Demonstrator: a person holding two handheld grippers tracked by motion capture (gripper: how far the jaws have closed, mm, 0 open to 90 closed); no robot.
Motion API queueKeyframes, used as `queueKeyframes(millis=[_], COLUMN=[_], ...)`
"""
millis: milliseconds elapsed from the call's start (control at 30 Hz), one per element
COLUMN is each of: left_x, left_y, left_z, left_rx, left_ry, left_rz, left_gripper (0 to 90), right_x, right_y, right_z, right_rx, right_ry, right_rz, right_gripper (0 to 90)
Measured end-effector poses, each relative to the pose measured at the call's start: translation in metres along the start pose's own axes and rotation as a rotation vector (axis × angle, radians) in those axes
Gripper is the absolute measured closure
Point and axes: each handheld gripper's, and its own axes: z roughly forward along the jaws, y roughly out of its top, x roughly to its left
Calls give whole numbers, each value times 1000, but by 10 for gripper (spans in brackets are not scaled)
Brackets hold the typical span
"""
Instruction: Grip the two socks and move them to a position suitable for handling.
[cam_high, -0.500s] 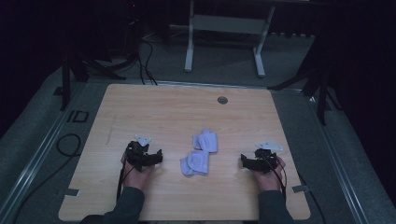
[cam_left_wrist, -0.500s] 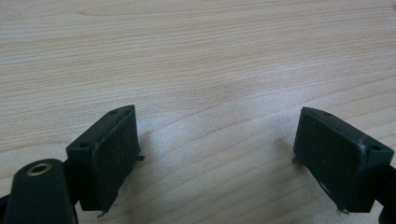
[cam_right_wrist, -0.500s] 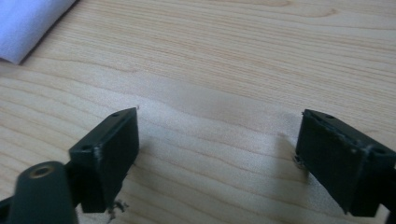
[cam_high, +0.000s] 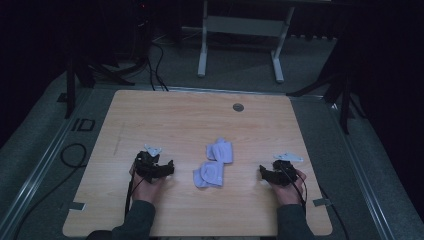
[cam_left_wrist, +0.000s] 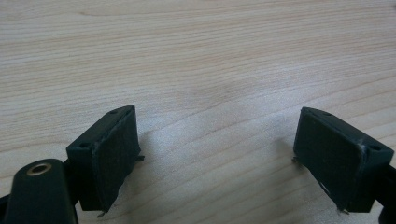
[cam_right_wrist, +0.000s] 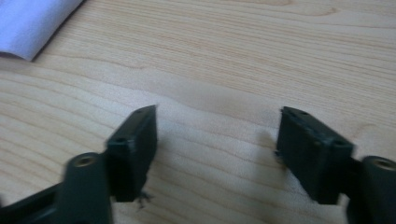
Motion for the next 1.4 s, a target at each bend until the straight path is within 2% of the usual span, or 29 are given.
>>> queueKeyframes(millis=[67,133,233,267,300,333,367,467,500,533,567,633,667,700,733,833,1000,1100,1133,1167,1200,1233,1400], left_x=[0,0,0,0,0,0,0,0,0,0,0,0,0,0,0,-1,-2,-4,-4,-5,-5,-7,-8], left_y=[0,0,0,0,0,0,0,0,0,0,0,0,0,0,0,0,0,0,0,0,0,-1,-1], left_z=[0,0,0,0,0,0,0,0,0,0,0,0,0,0,0,0,0,-1,-1,-1,-1,-2,-4], left_rx=[0,0,0,0,-2,-2,-2,-1,-1,-1,-2,-2,-2,-3,-3,-2,-3,-11,-11,-17,-17,-23,-21], left_ry=[0,0,-1,-1,-2,-2,-3,-3,-3,-3,-3,-2,-2,-2,-2,1,1,5,5,4,4,2,-5], left_rz=[0,0,1,1,1,1,2,3,3,3,2,1,1,0,0,-2,-2,-4,-4,-4,-4,-3,3], left_gripper=[141,142,143,143,145,148,151,151,151,151,151,153,153,154,154,155,174,213,224,242,256,275,324], right_x=[0,4,12,12,18,18,27,36,44,44,53,61,61,69,69,83,94,107,107,114,114,122,133], right_y=[0,1,6,6,9,9,12,15,18,18,21,25,25,28,28,33,36,40,40,42,42,42,40], right_z=[-1,-4,-10,-10,-13,-13,-15,-16,-18,-18,-21,-23,-23,-24,-24,-22,-18,-14,-14,-12,-12,-8,-1], right_rx=[0,-11,-29,-29,-39,-39,-37,-32,-38,-38,-46,-58,-58,-64,-64,-54,-49,-39,-39,-38,-38,-33,-7], right_ry=[3,12,12,12,42,42,62,87,114,114,134,160,160,183,183,220,255,281,281,293,293,307,321], right_rz=[-1,-14,-61,-61,-85,-85,-127,-156,-178,-178,-199,-224,-224,-262,-262,-300,-303,-319,-319,-333,-333,-346,-363], right_gripper=[366,433,510,510,545,545,578,606,654,654,723,805,805,889,889,900,900,900,900,900,900,900,900])
